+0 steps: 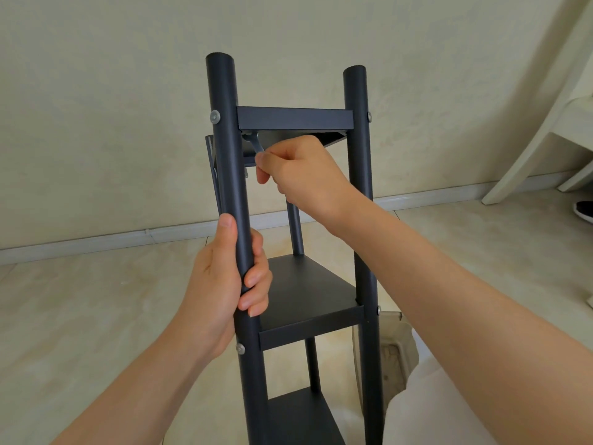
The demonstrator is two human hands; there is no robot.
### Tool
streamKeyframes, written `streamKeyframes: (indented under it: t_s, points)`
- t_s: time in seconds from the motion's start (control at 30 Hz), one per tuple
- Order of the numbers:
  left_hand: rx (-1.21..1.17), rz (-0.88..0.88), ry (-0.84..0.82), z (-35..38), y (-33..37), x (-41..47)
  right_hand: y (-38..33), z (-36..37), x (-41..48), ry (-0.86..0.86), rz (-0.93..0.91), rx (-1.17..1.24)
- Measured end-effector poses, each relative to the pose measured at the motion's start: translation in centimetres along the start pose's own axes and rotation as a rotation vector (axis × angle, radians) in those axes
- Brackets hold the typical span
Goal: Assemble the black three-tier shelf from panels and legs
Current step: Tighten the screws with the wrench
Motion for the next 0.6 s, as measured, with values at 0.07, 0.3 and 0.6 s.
streamKeyframes:
  t_s: [0.07, 0.3, 0.6]
  points:
    - [0.002, -0.005, 0.002, -0.01, -0.01, -0.01, -0.06, -0.04, 0.02, 0.007, -0.010, 0.001]
    - [0.005, -0.009, -0.022, 0.40, -0.02, -0.11, -0.32, 0.17, -0.01, 0.044, -0.055, 0.038]
    - [-0.010, -0.016, -0.027, 0.34, 0.02, -0.09, -0.37, 0.01, -0.18, 0.088, -0.083, 0.032]
Point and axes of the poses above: each hand's wrist, its own x-axis towards the middle knuckle, its own z-axis out of the palm, y = z × x, the point moved 4 cm from there along x, towards the middle knuckle, and after that the axes turned 14 degrees about z, right-handed, at the moved point
